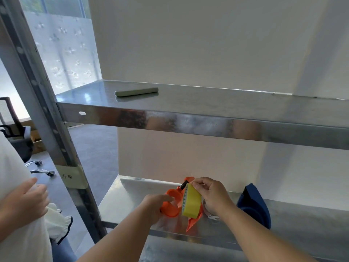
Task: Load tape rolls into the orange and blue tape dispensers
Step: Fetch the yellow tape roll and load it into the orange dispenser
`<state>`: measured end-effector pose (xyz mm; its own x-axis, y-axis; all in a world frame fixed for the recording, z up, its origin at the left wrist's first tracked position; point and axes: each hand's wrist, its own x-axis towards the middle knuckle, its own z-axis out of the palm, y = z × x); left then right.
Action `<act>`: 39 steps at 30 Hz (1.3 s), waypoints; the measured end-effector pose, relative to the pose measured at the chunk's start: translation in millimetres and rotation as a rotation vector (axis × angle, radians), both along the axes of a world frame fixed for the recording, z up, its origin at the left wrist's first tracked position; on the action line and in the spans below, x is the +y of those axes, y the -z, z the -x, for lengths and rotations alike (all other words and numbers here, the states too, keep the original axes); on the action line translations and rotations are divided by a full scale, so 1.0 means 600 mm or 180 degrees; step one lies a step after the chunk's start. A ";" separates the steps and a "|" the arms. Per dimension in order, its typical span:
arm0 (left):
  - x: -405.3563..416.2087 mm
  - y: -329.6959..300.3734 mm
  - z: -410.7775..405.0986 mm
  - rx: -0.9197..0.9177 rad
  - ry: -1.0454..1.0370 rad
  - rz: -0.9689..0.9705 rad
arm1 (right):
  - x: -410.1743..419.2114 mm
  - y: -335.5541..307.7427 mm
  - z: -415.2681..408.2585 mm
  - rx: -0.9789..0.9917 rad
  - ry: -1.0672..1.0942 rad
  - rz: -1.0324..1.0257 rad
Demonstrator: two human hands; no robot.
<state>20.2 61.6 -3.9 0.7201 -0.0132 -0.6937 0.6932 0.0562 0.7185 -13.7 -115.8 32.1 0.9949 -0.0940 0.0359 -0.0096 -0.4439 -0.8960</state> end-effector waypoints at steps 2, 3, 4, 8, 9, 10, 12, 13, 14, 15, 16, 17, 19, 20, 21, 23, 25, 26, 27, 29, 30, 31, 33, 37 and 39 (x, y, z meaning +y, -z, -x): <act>-0.003 -0.009 0.003 -0.0111 -0.0005 0.0444 | -0.009 -0.005 0.001 -0.0030 0.0062 -0.0011; -0.006 -0.014 0.003 -0.0179 -0.0026 0.0686 | -0.013 -0.007 0.002 -0.0052 0.0080 0.0033; -0.010 -0.017 0.003 -0.0217 -0.0064 0.0869 | -0.018 -0.009 0.004 -0.0068 0.0085 0.0102; -0.031 -0.033 0.009 -0.0220 -0.0171 0.0958 | -0.030 -0.006 0.013 -0.0009 0.0043 0.0319; -0.035 -0.039 0.012 -0.0272 -0.0132 0.0936 | -0.032 -0.003 0.014 -0.0006 0.0060 0.0333; -0.039 -0.045 0.016 -0.0345 -0.0089 0.0928 | -0.034 -0.001 0.014 -0.0018 0.0089 0.0328; -0.043 -0.055 0.019 -0.0503 -0.0025 0.0985 | -0.036 0.002 0.013 -0.0062 0.0188 0.0290; -0.045 -0.059 0.020 -0.0585 0.0010 0.1013 | -0.035 0.003 0.012 -0.0099 0.0240 0.0265; -0.046 -0.063 0.021 -0.0666 0.0040 0.1021 | -0.033 0.002 0.012 -0.0154 0.0288 0.0245; -0.048 -0.065 0.021 -0.0733 0.0088 0.1061 | -0.031 0.000 0.011 -0.0225 0.0342 0.0220; -0.052 -0.068 0.023 -0.0791 0.0114 0.1105 | -0.028 -0.001 0.010 -0.0313 0.0396 0.0188; -0.054 -0.071 0.025 -0.0842 0.0140 0.1142 | -0.025 -0.004 0.009 -0.0383 0.0446 0.0162; -0.058 -0.077 0.031 -0.0949 0.0187 0.1174 | -0.018 -0.009 0.007 -0.0468 0.0518 0.0105; -0.059 -0.080 0.033 -0.1012 0.0199 0.1168 | -0.015 -0.012 0.005 -0.0499 0.0539 0.0044; -0.058 -0.082 0.034 -0.1078 0.0210 0.1156 | -0.013 -0.015 0.004 -0.0522 0.0549 -0.0020; -0.058 -0.083 0.035 -0.1209 0.0278 0.1155 | -0.008 -0.020 0.001 -0.0554 0.0536 -0.0099; -0.059 -0.087 0.038 -0.1270 0.0345 0.1179 | -0.002 -0.024 -0.002 -0.0525 0.0502 -0.0075; -0.061 -0.087 0.039 -0.1264 0.0373 0.1179 | 0.001 -0.025 -0.004 -0.0520 0.0480 -0.0017; -0.063 -0.087 0.041 -0.1266 0.0405 0.1189 | 0.004 -0.026 -0.006 -0.0531 0.0446 0.0038; -0.067 -0.091 0.044 -0.1295 0.0444 0.1200 | 0.010 -0.027 -0.009 -0.0566 0.0397 0.0091; -0.071 -0.093 0.045 -0.1311 0.0443 0.1210 | 0.011 -0.027 -0.011 -0.0585 0.0397 0.0108; -0.074 -0.094 0.045 -0.1331 0.0454 0.1233 | 0.010 -0.028 -0.013 -0.0597 0.0404 0.0109; -0.079 -0.095 0.049 -0.1410 0.0537 0.1246 | 0.008 -0.030 -0.017 -0.0551 0.0395 0.0030; -0.077 -0.088 0.051 -0.1715 0.0733 0.0813 | 0.006 -0.045 -0.022 -0.0470 0.0370 -0.0227; -0.076 -0.089 0.050 -0.1809 0.0859 0.0687 | 0.001 -0.052 -0.026 -0.0548 0.0371 0.0095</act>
<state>-9.6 16.0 49.7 0.9251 -0.3403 -0.1685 0.2197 0.1175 0.9685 2.1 -115.2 63.1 0.9564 -0.2044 0.2088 0.0895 -0.4751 -0.8753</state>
